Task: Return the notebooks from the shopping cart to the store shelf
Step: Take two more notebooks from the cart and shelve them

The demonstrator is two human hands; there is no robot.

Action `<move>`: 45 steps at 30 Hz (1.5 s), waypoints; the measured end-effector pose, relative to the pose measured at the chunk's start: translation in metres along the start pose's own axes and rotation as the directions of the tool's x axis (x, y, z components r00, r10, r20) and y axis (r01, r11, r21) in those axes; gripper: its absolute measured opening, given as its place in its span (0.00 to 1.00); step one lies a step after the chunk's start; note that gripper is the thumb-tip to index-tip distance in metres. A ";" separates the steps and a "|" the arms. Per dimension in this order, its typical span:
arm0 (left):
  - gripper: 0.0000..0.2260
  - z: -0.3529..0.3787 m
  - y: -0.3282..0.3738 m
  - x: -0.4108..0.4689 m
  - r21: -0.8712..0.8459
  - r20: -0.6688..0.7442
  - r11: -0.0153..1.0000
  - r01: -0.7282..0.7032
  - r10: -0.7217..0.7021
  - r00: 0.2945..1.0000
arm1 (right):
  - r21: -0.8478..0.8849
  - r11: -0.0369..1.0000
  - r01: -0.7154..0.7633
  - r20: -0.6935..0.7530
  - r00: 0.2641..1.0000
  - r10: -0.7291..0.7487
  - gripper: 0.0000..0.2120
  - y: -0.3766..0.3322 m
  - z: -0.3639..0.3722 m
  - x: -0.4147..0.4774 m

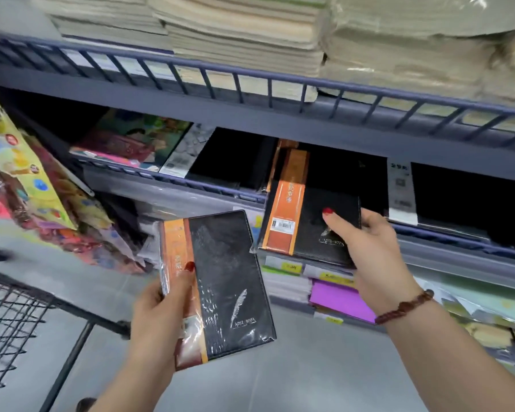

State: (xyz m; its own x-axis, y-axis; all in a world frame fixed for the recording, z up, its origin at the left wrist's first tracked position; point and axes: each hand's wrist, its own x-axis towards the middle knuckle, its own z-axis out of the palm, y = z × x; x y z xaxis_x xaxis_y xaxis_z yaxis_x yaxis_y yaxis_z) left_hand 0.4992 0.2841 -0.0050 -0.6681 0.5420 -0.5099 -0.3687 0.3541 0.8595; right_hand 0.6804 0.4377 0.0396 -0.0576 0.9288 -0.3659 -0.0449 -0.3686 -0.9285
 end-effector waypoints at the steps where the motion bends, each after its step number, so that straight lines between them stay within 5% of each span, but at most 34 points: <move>1: 0.13 0.001 -0.001 0.003 -0.008 0.009 1.000 0.001 0.000 1.000 | -0.013 1.000 0.019 0.044 0.999 -0.019 0.26 0.003 -0.001 -0.002; 3: 0.12 0.003 0.000 0.008 -0.019 0.014 1.000 -0.011 0.011 1.000 | -0.156 0.983 0.092 0.067 0.994 -0.083 0.47 0.008 -0.005 -0.008; 5: 0.10 0.005 0.004 0.010 -0.037 0.014 0.999 -0.021 0.021 1.000 | -0.404 0.889 0.216 0.100 0.976 -0.192 0.56 0.011 -0.010 -0.018; 8: 0.10 0.004 0.008 0.015 -0.048 0.036 0.998 -0.034 0.035 0.999 | -0.595 0.673 0.439 0.200 0.892 -0.404 0.40 0.021 -0.015 -0.023; 12: 0.11 0.003 0.013 0.020 -0.039 0.065 0.997 -0.061 0.064 0.996 | -0.729 0.459 0.508 0.207 0.802 -0.560 0.22 0.030 -0.009 -0.011; 15: 0.08 0.003 0.019 0.021 -0.054 0.059 0.997 -0.063 0.066 0.996 | -0.753 0.396 0.526 0.215 0.765 -0.607 0.19 0.026 0.002 0.004; 21: 0.09 0.003 0.025 0.023 -0.075 0.069 0.997 -0.032 0.038 0.997 | -0.802 0.376 0.464 0.200 0.802 -0.562 0.17 0.006 0.017 0.032; 32: 0.08 0.011 0.038 0.019 -0.092 0.127 0.995 -0.030 0.042 0.991 | -0.759 0.480 0.441 0.212 0.863 -0.458 0.21 -0.001 0.015 0.030; 36: 0.09 0.021 0.047 0.015 -0.095 0.155 0.994 -0.060 0.074 0.985 | -0.709 0.395 0.585 0.270 0.742 -0.614 0.20 0.007 0.012 0.001; 38: 0.08 0.030 0.051 0.012 -0.096 0.192 0.994 -0.054 0.071 0.979 | -0.571 0.613 0.545 0.262 0.829 -0.493 0.16 0.010 0.013 -0.020; 40: 0.08 0.038 0.055 0.011 -0.082 0.230 0.996 -0.041 0.059 0.972 | -0.347 0.874 0.339 0.318 0.920 -0.231 0.16 0.010 0.016 -0.036; 42: 0.09 0.046 0.059 0.013 -0.052 0.254 0.997 -0.050 0.062 0.965 | -0.237 0.952 0.193 0.376 0.922 -0.094 0.21 0.011 0.015 -0.041; 45: 0.08 0.056 0.068 0.014 -0.003 0.323 0.998 -0.060 0.057 0.945 | -0.130 0.979 0.158 0.350 0.931 -0.103 0.25 0.009 0.009 -0.039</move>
State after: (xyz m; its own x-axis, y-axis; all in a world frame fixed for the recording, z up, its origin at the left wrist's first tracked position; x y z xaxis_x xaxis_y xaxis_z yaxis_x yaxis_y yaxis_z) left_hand 0.5010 0.3586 0.0437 -0.4437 0.7783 -0.4443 -0.3303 0.3188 0.8884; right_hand 0.6734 0.3979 0.0455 -0.3984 0.8898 -0.2227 0.0765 -0.2097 -0.9748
